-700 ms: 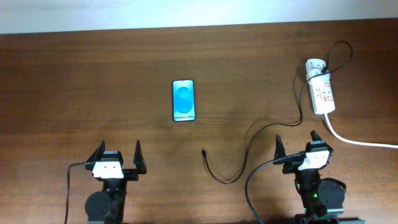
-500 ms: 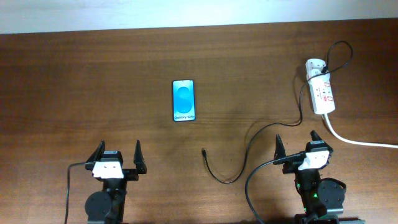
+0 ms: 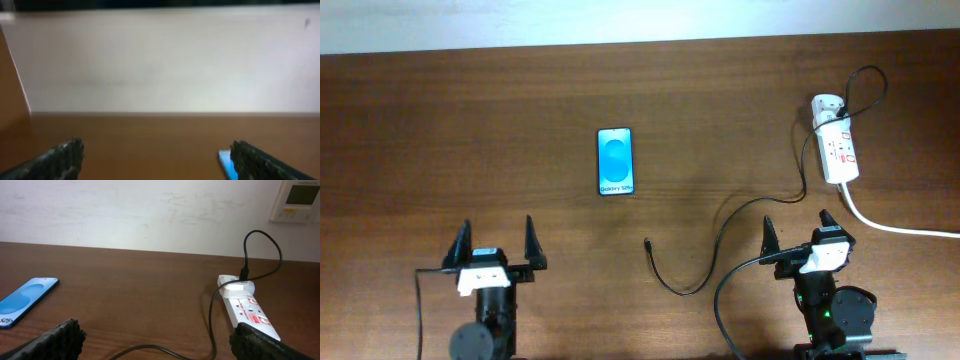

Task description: Plug charger to phone and switch on socket

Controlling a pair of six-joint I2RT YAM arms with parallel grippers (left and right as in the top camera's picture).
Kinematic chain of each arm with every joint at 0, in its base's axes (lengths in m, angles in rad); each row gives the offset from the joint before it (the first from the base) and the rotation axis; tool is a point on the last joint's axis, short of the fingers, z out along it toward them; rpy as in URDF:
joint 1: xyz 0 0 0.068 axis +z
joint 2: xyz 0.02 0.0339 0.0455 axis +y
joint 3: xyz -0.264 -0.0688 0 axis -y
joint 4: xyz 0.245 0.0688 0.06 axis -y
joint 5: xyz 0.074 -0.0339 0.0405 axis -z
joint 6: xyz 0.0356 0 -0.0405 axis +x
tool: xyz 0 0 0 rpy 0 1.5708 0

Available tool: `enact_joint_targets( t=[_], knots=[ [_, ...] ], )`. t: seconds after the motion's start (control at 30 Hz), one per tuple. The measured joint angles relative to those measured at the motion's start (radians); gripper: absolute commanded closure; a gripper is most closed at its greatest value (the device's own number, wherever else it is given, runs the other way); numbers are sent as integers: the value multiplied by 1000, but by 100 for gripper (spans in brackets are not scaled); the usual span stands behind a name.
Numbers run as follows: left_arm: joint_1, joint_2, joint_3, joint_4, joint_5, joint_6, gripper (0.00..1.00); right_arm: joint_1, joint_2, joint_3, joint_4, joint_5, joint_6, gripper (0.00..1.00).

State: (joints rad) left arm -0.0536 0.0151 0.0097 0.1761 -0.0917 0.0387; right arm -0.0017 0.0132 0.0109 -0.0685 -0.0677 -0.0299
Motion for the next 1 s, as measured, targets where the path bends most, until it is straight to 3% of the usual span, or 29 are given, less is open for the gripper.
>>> enact_joint_targets(
  t=[0.17, 0.23, 0.33, 0.47, 0.53, 0.63, 0.73, 0.83, 0.9, 1.0],
  knots=[
    [0, 0, 3, 290, 131, 3, 1, 0, 0, 0, 0, 0, 0, 2],
    [0, 2, 32, 257, 153, 3, 1, 0, 0, 0, 0, 0, 0, 2],
    [0, 105, 255, -45, 164, 4, 1, 0, -1, 0, 0, 0, 0, 2],
    [1, 602, 839, -575, 237, 6, 1, 1, 1, 0, 0, 0, 0, 2],
    [2, 865, 1101, -735, 391, 7, 1, 2, 1, 0, 0, 0, -1, 2],
    [0, 1111, 1306, -855, 516, -2, 1, 2, 2, 0, 0, 0, 0, 2],
    [-36, 1382, 1604, -1163, 503, -69, 1, 2, 2, 0, -1, 0, 0, 2],
    [-123, 1698, 1935, -1464, 356, -116, 1, 2, 1, 0, 0, 0, 0, 2],
    [-180, 1850, 2048, -1527, 247, -160, 1, 2, 0, 0, 0, 0, 0, 2],
    [-246, 1975, 2081, -1444, 211, -192, 1, 2, 1, 0, 0, 0, 0, 2]
  ],
)
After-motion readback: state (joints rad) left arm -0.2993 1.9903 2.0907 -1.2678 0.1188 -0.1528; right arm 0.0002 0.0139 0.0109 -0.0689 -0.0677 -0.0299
